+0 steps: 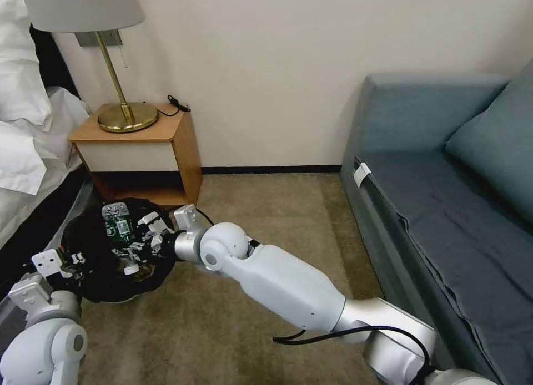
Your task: Pick up the trash bin, then pick up the garbage on the floor and place it into the trash bin.
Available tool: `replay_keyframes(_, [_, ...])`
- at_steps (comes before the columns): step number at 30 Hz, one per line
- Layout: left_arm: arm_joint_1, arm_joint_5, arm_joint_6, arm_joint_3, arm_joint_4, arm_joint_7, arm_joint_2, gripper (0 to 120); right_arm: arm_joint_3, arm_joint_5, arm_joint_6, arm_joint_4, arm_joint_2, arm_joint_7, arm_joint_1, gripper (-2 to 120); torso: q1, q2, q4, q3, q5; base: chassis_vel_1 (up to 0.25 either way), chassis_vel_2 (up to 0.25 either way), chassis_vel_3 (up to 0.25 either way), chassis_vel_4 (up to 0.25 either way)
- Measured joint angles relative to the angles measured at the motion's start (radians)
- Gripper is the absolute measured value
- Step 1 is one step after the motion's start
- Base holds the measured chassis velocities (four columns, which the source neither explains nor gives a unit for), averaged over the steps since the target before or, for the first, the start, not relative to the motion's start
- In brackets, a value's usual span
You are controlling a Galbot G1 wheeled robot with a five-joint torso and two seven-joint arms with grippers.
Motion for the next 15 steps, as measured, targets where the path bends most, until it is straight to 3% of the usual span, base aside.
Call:
replay_keyframes(2, [0.0,0.002,0.001,0.0,-0.001,0.0,0.0,4,0.002,-0.012,0.002,-0.001,-0.003,0.004,-0.004,46,0.0,0.0,0.0,0.0,0.0,0.0,0.0,0.0,0.0])
replay_keyframes(12, [-0.003,0.006,0.0,0.003,0.01,-0.001,-0.002,4,0.006,-0.034,-0.005,0.005,-0.026,0.004,-0.008,76,0.0,0.0,0.0,0.0,0.0001,0.0,0.0,0.0,0.0])
replay_keyframes(15, [-0.003,0.005,-0.002,-0.002,0.012,-0.001,0.0,4,0.012,-0.035,-0.01,0.019,-0.04,0.006,-0.005,91,0.0,0.0,0.0001,0.0,0.0001,0.0,0.0,0.0,0.0])
